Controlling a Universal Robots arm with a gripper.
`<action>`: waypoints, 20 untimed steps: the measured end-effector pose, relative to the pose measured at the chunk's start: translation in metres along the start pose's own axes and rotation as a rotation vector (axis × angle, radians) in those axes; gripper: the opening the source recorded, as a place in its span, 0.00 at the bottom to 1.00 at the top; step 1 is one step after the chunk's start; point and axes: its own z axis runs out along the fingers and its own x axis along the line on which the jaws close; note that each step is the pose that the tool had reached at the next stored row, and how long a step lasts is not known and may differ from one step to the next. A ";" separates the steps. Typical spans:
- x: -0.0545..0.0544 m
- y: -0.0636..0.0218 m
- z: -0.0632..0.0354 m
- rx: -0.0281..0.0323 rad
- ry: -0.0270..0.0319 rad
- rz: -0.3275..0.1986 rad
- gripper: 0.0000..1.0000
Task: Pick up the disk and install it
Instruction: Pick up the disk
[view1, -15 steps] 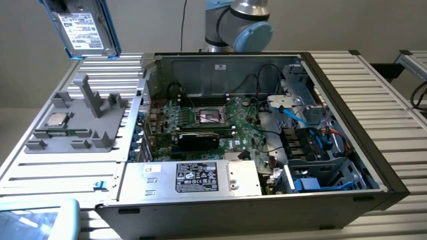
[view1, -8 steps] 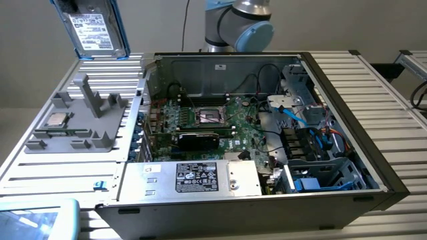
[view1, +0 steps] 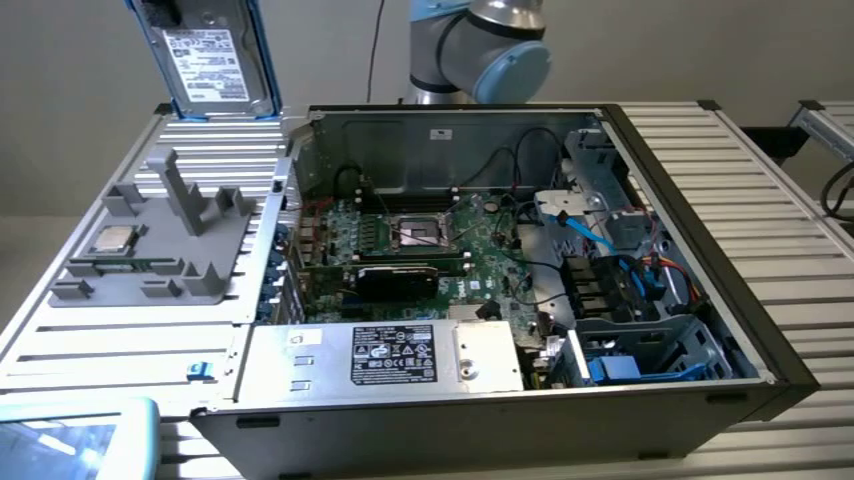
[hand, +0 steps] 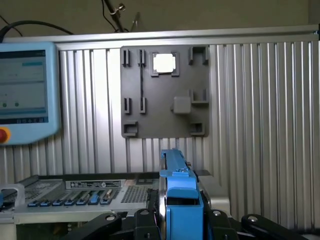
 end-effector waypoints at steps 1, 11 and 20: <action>0.002 -0.0022 0.0000 0.0000 0.0000 0.000 0.37; 0.023 -0.0304 -0.0022 0.0000 -0.0009 0.000 0.37; 0.034 -0.0696 -0.0090 -0.0004 -0.0066 0.000 0.37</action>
